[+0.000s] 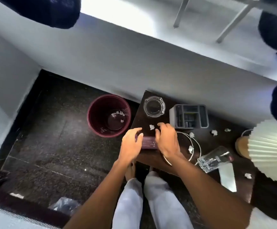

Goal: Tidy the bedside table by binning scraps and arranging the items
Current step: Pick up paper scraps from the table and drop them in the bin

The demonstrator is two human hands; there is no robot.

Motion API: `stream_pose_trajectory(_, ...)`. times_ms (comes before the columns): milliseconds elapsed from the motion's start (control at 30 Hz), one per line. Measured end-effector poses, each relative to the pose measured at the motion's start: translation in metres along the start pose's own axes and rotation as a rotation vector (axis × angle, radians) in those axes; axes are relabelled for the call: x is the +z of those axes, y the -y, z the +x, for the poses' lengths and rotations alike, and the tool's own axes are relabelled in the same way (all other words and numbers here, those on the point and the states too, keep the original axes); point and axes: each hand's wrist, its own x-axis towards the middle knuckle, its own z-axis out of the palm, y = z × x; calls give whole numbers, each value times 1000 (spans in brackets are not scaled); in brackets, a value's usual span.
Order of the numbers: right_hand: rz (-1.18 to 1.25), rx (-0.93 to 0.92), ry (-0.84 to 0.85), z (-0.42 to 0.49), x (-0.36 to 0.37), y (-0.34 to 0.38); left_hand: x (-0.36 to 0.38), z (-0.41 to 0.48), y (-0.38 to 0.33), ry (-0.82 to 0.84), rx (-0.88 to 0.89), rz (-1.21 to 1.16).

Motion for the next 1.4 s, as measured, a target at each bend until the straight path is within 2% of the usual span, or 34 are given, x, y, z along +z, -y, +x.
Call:
stream_pose_trajectory(133,-1,48,68,27,22,-6,8,19,4,-81,-50,-49)
stream_pose_trajectory(367,-23,-55,130,46,46,-21,10,37,13,-119,-88,-120)
stream_pose_trajectory(533,355,2,69,44,44,4,1,40,21,-119,-213,-272)
stream_pose_trajectory(600,472,4,96,43,44,21,-7,46,22,-95,-279,-394)
stream_pose_trajectory(700,568,11,132,44,48,45,-23,55,23,-76,-313,-532)
stream_pose_trajectory(967,723,145,208,60,82,99,-82,84,46,-108,-413,-537)
stream_pose_trajectory(1267,714,268,240,75,120,130,-109,121,80,-211,-678,-643)
stream_pose_trajectory(1400,709,300,217,69,120,130,-113,123,84,-192,-699,-609)
